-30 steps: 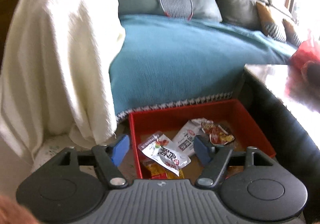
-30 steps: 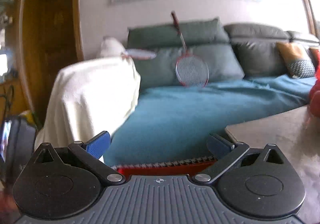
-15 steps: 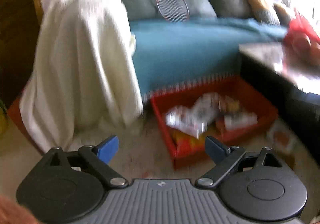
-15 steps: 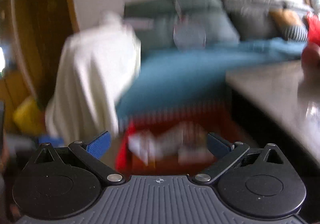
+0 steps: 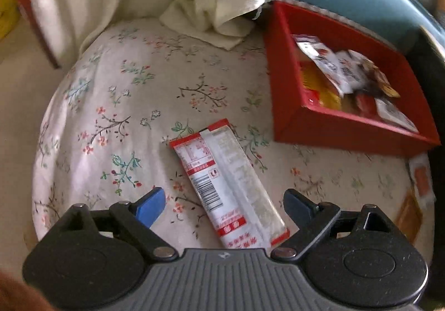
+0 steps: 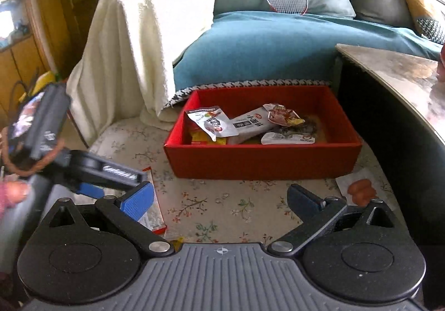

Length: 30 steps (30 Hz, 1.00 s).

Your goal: Organize snacks

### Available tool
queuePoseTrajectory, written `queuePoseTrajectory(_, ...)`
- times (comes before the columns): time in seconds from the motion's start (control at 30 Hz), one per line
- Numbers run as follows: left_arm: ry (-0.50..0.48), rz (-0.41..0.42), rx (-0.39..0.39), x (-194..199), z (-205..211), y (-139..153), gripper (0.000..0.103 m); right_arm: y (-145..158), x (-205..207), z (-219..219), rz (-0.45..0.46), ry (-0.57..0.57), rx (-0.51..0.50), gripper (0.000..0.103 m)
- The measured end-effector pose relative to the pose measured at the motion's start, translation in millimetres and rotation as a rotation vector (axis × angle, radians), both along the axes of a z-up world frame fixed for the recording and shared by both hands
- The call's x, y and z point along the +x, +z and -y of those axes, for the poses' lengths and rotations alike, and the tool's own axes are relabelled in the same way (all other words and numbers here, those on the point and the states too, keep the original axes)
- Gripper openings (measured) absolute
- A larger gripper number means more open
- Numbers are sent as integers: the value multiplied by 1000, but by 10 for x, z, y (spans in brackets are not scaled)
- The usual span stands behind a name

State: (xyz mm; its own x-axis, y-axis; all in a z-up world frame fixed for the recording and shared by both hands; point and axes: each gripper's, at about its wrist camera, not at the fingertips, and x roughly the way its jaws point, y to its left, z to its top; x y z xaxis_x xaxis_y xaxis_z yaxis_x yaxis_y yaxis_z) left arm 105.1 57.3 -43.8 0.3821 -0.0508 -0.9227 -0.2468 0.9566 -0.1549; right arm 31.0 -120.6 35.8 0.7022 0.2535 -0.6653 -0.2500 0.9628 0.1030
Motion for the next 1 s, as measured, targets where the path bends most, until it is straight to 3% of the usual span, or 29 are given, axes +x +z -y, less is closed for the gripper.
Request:
queuePoseTrajectory(0.13, 104, -80, 25, 91, 113, -248, 88, -20, -2, 148, -15, -17, 31, 103)
queuePoseTrajectory(0.2, 115, -59, 110, 114, 222, -268, 89, -24, 4, 217, -26, -28, 38, 103)
queuePoseTrajectory(0.27, 117, -51, 144, 112, 284, -283, 89, -34, 1, 257, -37, -29, 38, 103)
queuePoseTrajectory(0.33, 97, -36, 150, 85, 276, -257, 82, -71, 8, 267, -67, -26, 29, 102)
queuePoseTrajectory(0.4, 54, -23, 158, 37, 238, -192, 52, -161, 20, 215, -115, -10, -8, 102)
queuePoseTrajectory(0.5, 24, -37, 126, -29, 117, -144, 46, -340, 29, 66, -180, 16, -93, 98)
queuePoseTrajectory(0.63, 31, -32, 64, -178, -84, -66, 44, -591, 50, -166, -298, 40, -126, 82)
queuePoseTrajectory(0.77, 2, 28, 17, -318, -162, 90, 44, -710, -14, -534, -314, 63, -182, 81)
queuePoseTrajectory(0.87, -13, 82, -2, -381, -202, 213, 44, -775, 8, -721, -352, 22, -140, 82)
queuePoseTrajectory(1.0, -25, 115, -46, -403, -278, 303, 44, -920, 91, -902, -384, -16, -179, 79)
